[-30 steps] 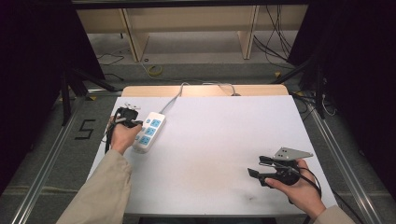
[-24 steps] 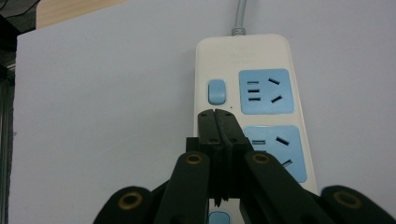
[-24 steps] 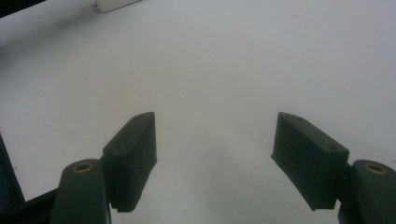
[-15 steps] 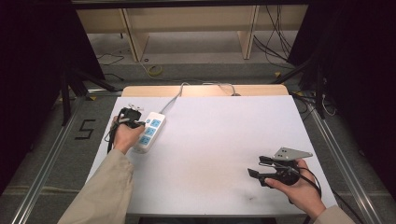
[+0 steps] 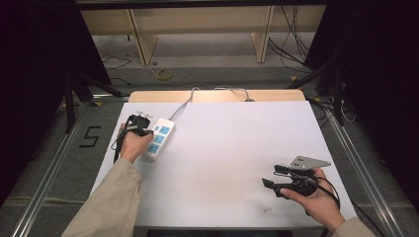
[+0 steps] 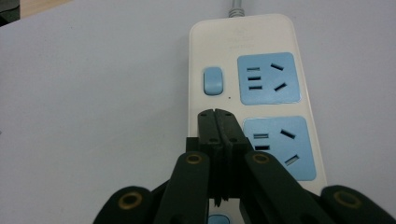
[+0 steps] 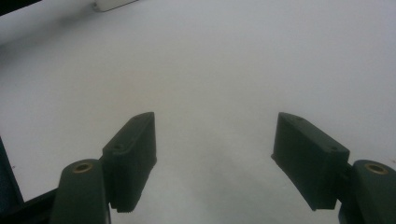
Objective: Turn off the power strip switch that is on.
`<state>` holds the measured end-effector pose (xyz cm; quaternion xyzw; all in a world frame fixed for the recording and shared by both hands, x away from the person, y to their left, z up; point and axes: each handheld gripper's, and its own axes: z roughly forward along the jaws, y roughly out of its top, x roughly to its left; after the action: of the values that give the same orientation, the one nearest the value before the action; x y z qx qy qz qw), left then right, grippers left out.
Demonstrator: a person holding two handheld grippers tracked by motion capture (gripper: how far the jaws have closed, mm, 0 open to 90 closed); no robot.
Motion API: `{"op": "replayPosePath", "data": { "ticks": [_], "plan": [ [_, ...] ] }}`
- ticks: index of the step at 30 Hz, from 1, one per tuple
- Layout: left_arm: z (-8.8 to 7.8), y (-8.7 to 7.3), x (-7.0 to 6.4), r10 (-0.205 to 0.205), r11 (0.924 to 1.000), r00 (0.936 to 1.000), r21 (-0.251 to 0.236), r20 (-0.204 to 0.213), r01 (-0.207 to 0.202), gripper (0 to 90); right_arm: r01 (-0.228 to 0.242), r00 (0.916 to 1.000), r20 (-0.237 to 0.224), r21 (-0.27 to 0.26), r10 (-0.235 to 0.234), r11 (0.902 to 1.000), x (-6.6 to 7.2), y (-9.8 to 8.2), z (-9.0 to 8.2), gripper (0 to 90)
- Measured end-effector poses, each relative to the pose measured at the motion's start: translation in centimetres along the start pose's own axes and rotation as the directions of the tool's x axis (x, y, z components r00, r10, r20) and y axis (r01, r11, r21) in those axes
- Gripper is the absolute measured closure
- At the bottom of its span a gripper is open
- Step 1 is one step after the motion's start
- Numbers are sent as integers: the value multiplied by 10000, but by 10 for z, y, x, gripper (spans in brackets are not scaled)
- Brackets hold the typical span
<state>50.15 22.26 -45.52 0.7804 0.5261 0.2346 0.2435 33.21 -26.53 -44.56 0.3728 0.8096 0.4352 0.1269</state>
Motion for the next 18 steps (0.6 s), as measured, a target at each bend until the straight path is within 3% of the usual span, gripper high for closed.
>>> {"op": "replayPosePath", "data": {
  "ticks": [14, 18],
  "plan": [
    [1, 2, 1, -251, 9997, 9996, 87, 137, 250, 898, 13, 10000, -1, -13, -13, 10000, 0, 0, 0, 307],
    [0, 4, 0, -55, 9996, 9999, 282, 100, 52, 898, 18, 10000, -10, -14, -18, 10000, 0, 0, 0, 307]
  ]
}}
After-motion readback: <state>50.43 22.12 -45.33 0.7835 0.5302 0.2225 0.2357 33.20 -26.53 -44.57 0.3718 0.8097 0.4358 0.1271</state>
